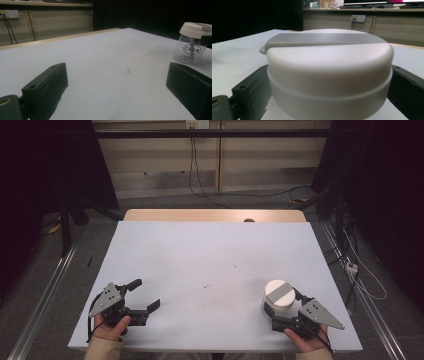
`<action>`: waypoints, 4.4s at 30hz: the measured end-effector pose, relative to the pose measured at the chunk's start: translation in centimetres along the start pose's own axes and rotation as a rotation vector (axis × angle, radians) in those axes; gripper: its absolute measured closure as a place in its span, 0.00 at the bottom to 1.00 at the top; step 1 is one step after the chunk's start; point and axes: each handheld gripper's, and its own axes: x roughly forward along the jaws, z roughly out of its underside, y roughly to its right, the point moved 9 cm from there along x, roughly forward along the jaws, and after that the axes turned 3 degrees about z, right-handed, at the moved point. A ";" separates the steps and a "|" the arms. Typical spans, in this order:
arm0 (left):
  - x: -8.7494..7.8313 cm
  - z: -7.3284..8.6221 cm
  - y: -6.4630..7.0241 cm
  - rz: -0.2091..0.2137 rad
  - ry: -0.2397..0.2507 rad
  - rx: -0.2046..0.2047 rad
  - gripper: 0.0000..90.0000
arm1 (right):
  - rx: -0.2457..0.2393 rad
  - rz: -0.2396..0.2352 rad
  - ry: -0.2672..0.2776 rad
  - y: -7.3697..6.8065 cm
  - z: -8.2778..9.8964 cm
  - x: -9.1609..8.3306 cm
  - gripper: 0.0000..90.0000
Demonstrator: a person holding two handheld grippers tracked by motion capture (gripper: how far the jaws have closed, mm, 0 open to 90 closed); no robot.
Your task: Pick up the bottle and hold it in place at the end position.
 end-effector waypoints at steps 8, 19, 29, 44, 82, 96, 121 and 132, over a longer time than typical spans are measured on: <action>0.1 0.0 0.0 0.002 -0.002 0.003 0.04 | -0.001 -0.002 -0.006 0.0 0.1 0.1 0.03; 0.2 0.1 0.1 0.003 -0.007 0.000 0.04 | -0.005 -0.001 -0.030 0.0 0.4 0.3 0.03; 0.2 0.1 0.2 0.005 -0.011 0.002 0.04 | -0.010 -0.019 -0.084 -0.1 0.8 0.8 0.05; 0.2 0.2 0.1 0.005 -0.016 0.006 0.04 | -0.025 -0.015 -0.118 -0.2 1.0 1.1 0.17; 0.9 0.2 0.4 0.022 -0.009 0.000 0.04 | -0.043 -0.061 -0.070 -1.3 -2.3 5.3 0.21; 1.0 0.2 0.4 0.025 -0.013 0.004 0.04 | -0.049 -0.091 -0.066 -2.7 -3.2 8.3 0.21; 1.1 0.2 0.5 0.027 -0.008 0.002 0.04 | -0.061 -0.117 -0.063 -4.0 -4.0 11.4 0.21; 1.2 0.3 0.6 0.035 -0.015 0.002 0.04 | -0.056 -0.130 -0.058 -4.7 -4.3 12.7 0.21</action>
